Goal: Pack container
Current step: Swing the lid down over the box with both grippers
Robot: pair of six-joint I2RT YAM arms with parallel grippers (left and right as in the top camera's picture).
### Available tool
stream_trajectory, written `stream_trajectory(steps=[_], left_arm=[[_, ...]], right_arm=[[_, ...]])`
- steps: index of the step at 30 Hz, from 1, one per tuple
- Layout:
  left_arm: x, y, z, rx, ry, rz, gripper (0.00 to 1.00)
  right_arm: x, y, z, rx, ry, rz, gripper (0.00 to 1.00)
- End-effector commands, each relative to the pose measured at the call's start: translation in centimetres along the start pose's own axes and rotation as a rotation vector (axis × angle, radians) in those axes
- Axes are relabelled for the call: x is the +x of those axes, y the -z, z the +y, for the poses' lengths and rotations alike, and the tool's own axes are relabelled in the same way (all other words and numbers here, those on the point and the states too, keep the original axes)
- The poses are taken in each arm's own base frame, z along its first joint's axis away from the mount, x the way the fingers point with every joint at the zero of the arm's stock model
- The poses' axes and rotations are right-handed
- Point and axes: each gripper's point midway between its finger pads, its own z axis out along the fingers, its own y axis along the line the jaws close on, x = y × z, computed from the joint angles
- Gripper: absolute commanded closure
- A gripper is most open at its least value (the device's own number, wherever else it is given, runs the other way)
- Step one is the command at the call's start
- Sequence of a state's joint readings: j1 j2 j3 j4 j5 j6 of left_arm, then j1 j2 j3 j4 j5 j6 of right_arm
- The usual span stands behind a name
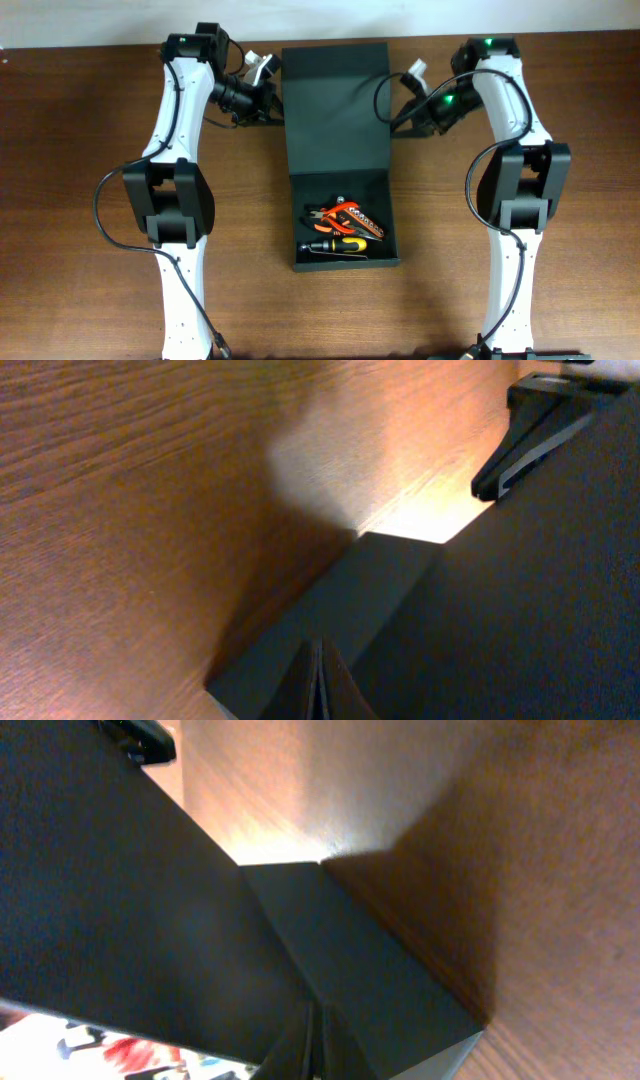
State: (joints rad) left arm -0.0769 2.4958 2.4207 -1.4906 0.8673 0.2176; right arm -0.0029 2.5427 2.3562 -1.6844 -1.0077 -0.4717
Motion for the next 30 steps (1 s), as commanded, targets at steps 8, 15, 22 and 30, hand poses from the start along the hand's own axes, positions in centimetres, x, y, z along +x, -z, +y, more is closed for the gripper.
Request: stream_trajectory(steps=[8, 15, 22, 30], left_arm=[[0.4, 1.7, -5.9, 0.033, -0.078, 0.017, 0.98], [0.5, 3.0, -8.8, 0.009, -0.145, -0.011, 0.98], [0.8, 4.3, -10.2, -0.021, -0.173, -0.037, 0.98], [1.1, 5.9, -12.1, -0.038, -0.191, -0.070, 0.98]], right_arm=[[-1.4, 2.2, 3.7, 0.057, 0.106, -0.057, 0.97], [-1.0, 3.5, 4.8, 0.122, 0.136, -0.064, 0.96], [-0.5, 5.5, 7.3, 0.192, 0.150, -0.100, 0.96], [0.3, 7.4, 9.4, 0.276, 0.079, -0.146, 0.97]])
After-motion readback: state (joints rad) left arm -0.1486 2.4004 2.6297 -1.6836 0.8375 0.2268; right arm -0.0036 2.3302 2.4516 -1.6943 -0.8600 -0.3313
